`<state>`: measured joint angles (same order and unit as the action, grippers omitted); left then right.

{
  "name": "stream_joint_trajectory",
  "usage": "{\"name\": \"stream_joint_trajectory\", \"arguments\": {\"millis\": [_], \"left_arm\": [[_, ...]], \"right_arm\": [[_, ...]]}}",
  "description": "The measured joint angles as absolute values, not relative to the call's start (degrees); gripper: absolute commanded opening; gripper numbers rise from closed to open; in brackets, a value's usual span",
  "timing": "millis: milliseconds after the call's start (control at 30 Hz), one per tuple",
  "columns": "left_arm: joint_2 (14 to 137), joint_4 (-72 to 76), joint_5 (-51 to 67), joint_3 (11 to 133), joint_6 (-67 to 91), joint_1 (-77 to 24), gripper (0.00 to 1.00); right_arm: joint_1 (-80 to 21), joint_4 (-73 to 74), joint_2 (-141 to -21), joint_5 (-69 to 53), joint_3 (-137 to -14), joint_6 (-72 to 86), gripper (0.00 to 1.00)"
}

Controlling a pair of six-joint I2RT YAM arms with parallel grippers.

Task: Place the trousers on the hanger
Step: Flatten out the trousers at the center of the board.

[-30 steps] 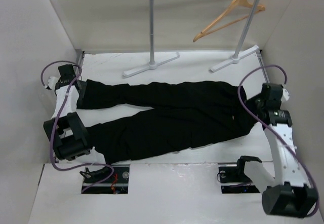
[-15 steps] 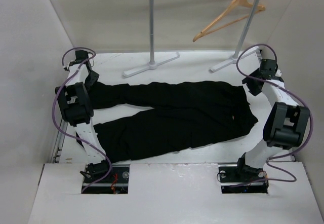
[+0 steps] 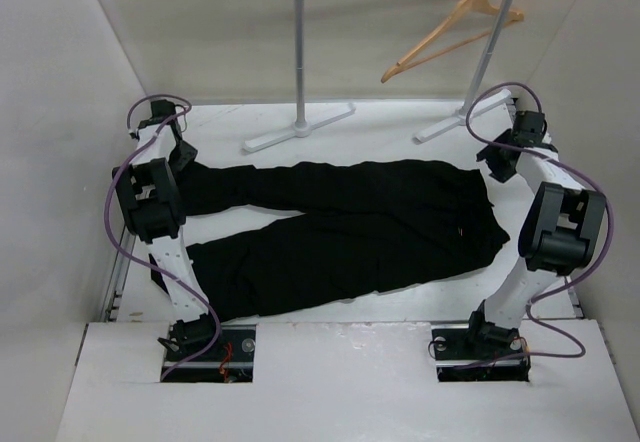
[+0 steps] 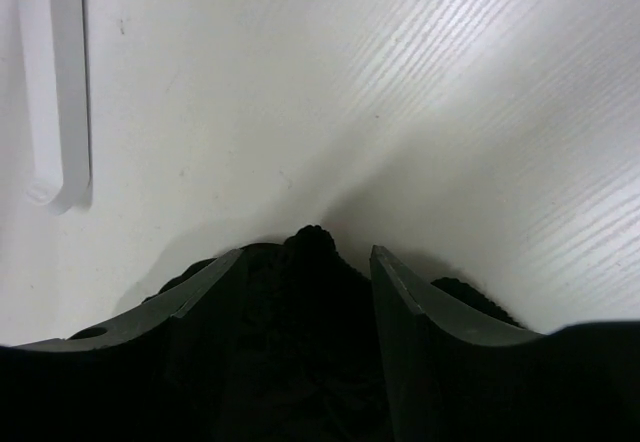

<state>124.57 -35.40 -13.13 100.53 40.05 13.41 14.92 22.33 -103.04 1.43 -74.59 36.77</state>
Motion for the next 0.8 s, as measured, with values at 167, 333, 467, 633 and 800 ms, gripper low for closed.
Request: {"name": "stream_joint_trajectory", "arguments": {"millis": [167, 333, 467, 633, 800], "left_arm": [[125.2, -35.4, -13.1, 100.5, 39.5, 13.6, 0.57], [125.7, -35.4, -13.1, 100.5, 39.4, 13.6, 0.56], [125.9, -35.1, -13.1, 100.5, 39.4, 13.6, 0.52], [125.9, -33.9, -13.2, 100.5, 39.4, 13.5, 0.43], [125.9, -30.9, -13.6, 100.2, 39.8, 13.6, 0.42]], "right_arm": [[13.7, 22.0, -106.5, 0.4, -76.7, 36.2, 0.46], [13.0, 22.3, -109.9, -0.3, -78.1, 35.9, 0.11], [13.1, 22.2, -109.6, 0.1, -78.2, 36.9, 0.06], [14.8, 22.2, -106.8, 0.6, -78.2, 38.5, 0.04], [18.8, 21.1, -102.5, 1.5, -77.6, 40.3, 0.04]]}}
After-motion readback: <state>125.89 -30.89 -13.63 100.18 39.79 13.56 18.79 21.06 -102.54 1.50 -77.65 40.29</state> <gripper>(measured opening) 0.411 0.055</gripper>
